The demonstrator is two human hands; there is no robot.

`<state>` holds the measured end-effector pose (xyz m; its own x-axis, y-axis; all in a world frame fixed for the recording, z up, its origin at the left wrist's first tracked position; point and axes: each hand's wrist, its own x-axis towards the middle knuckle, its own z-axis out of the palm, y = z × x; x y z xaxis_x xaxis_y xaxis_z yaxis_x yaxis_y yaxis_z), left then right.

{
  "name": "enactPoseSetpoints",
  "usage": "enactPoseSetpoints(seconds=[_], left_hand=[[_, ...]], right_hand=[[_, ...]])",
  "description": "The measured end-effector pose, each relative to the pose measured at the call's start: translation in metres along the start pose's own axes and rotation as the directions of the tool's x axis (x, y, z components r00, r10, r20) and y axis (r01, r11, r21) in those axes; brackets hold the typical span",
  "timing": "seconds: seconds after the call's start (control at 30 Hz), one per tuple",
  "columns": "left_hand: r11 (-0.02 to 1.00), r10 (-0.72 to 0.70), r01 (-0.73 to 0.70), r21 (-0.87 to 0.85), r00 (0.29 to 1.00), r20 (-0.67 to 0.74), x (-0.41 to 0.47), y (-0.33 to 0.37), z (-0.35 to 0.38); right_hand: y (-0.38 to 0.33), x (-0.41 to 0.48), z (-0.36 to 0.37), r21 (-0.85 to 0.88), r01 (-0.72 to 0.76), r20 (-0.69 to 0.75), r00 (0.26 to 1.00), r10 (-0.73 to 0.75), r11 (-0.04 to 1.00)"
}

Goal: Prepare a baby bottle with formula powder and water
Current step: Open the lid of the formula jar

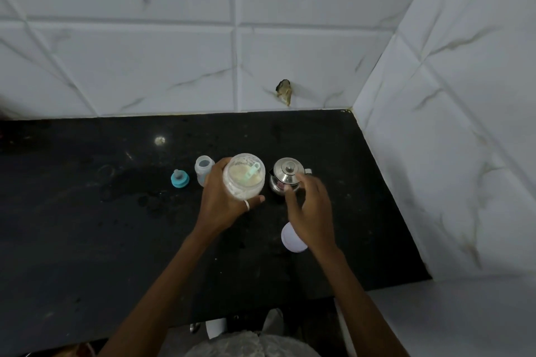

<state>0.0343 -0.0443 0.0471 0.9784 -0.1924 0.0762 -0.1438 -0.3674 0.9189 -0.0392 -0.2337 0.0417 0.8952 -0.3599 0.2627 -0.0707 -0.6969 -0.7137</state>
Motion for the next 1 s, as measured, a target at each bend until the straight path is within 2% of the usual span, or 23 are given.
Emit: enactPoseSetpoints(seconds=[0.07,0.1,0.13,0.2,0.3,0.4,0.5,0.6,0.67,0.73,0.87,1.0], left_hand=[[1.000,0.022,-0.022,0.015,1.000,0.008,0.002,0.001,0.000],[0.999,0.017,-0.018,0.043,0.999,0.027,0.004,0.002,0.001],[0.999,0.002,-0.005,0.052,0.999,0.052,0.007,0.003,0.002],[0.995,-0.051,0.044,0.087,0.996,0.079,0.012,0.002,0.004],[0.989,-0.017,0.007,0.149,0.998,0.067,0.008,0.013,-0.002],[0.987,0.016,-0.031,0.159,0.995,0.094,0.004,0.019,-0.003],[0.977,0.017,-0.045,0.209,0.991,0.132,0.002,0.019,-0.004],[0.986,0.001,-0.022,0.165,0.992,0.125,0.003,0.018,-0.003],[0.980,-0.016,-0.020,0.198,0.984,0.179,0.005,0.019,0.000],[0.974,-0.007,-0.034,0.222,0.984,0.179,0.008,0.013,-0.002],[0.964,0.029,-0.057,0.259,0.993,0.111,0.007,-0.010,-0.009],[0.955,0.089,-0.106,0.278,0.993,0.076,0.004,-0.008,-0.011]], right_hand=[[-0.035,0.019,-0.016,0.062,0.157,-0.091,0.984,-0.151,0.986],[-0.049,0.028,-0.022,0.046,0.238,-0.092,0.968,-0.233,0.970],[-0.061,0.036,-0.027,0.002,0.310,-0.049,0.950,-0.310,0.951],[-0.077,0.050,-0.032,-0.128,0.413,0.153,0.906,-0.394,0.902],[-0.090,0.063,-0.030,-0.304,0.467,0.443,0.841,-0.311,0.830],[-0.097,0.067,-0.023,-0.422,0.497,0.536,0.811,-0.234,0.758],[-0.100,0.066,-0.020,-0.444,0.465,0.532,0.825,-0.192,0.766],[-0.101,0.064,-0.018,-0.460,0.465,0.524,0.830,-0.191,0.757],[-0.101,0.061,-0.018,-0.450,0.474,0.522,0.828,-0.208,0.757],[-0.097,0.055,-0.022,-0.421,0.489,0.487,0.833,-0.264,0.764],[-0.074,0.040,-0.028,-0.380,0.539,0.278,0.842,-0.463,0.752],[-0.062,0.029,-0.023,-0.374,0.538,0.231,0.843,-0.485,0.756]])
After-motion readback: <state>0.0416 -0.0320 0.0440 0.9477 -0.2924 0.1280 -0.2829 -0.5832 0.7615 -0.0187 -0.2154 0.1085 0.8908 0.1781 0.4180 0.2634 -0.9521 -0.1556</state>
